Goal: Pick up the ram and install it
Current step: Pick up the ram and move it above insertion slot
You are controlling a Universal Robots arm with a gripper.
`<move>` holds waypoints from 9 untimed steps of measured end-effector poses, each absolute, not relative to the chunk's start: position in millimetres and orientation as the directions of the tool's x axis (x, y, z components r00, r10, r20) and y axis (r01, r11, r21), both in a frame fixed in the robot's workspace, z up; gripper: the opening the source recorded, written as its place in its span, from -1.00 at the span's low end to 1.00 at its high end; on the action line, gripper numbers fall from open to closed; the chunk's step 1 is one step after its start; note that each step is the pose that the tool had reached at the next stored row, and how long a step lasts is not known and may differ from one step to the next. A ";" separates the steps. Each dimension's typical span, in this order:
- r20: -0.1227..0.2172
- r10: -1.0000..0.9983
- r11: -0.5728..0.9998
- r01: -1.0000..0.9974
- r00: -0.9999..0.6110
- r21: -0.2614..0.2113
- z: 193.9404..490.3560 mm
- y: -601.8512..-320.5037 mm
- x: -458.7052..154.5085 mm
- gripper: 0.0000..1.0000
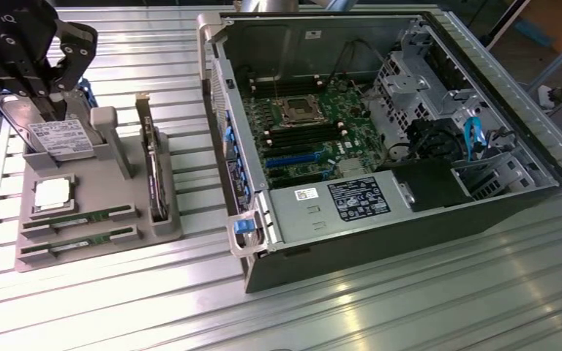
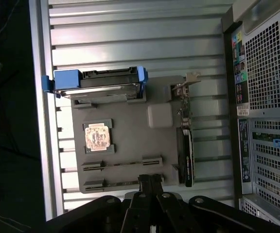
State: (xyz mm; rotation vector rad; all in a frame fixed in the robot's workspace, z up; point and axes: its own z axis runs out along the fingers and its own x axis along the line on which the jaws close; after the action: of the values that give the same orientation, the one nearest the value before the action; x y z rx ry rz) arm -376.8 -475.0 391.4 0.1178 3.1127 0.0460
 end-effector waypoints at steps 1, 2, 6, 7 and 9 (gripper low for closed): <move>-0.025 0.076 0.997 0.075 -0.997 0.030 391.4 -475.8 -376.8 -0.79; -0.025 0.076 0.997 0.075 -0.997 0.029 391.4 -477.4 -376.8 -0.79; -0.025 0.076 0.997 0.075 -0.997 0.029 391.3 -483.4 -376.8 -0.79; -0.025 0.076 0.997 0.075 -0.997 0.029 391.3 -485.0 -376.8 -0.79; -0.025 0.076 0.997 0.075 -0.997 0.028 391.4 -488.0 -376.8 -0.79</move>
State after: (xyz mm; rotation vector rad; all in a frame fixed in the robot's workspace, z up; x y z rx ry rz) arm -376.8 -488.0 391.4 0.1176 3.1127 0.0428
